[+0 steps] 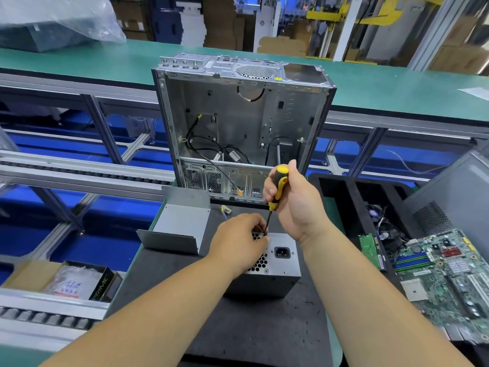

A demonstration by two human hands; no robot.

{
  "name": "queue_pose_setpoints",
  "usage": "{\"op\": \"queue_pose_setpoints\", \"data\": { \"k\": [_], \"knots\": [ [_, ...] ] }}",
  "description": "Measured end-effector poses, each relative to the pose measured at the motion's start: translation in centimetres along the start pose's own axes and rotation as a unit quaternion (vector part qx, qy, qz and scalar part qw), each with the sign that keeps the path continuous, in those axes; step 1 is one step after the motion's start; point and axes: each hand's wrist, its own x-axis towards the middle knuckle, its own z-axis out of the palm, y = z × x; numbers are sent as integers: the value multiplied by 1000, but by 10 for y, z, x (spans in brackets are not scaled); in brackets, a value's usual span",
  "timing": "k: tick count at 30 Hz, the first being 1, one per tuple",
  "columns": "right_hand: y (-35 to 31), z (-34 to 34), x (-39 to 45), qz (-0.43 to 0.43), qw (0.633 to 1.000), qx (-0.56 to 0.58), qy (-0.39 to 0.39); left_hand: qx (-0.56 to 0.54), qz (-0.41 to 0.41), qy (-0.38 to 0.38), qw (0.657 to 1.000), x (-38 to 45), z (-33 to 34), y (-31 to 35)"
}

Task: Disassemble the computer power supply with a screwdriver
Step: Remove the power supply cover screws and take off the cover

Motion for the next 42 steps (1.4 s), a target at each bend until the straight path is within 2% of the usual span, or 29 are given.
{"op": "queue_pose_setpoints", "data": {
  "k": [3,6,18,20,23,27,29,38,42],
  "knots": [
    [4,-3,0,-34,998,-46,-35,1,2,3,1000,0,0,0],
    [7,-8,-1,-74,993,-87,-29,-1,3,2,1000,-1,0,0],
    [1,-10,-4,-24,999,7,-39,-21,-27,-6,999,1,-2,2],
    [1,-14,-6,-39,995,-88,-13,-29,-38,-8,999,1,-3,3],
    [0,-22,-10,-81,933,-348,46,-29,-43,-13,999,2,-5,6],
    [-8,-28,-12,-143,840,-517,77,-39,-48,-14,998,4,-10,10],
    [-14,-27,-12,-156,819,-548,72,-39,-49,-17,998,4,-11,11],
    [-24,-30,-11,-173,850,-496,54,-64,-60,-15,996,8,-13,14],
    [-29,-36,-11,-202,890,-405,48,-61,-29,0,998,13,-18,12]
  ]
}}
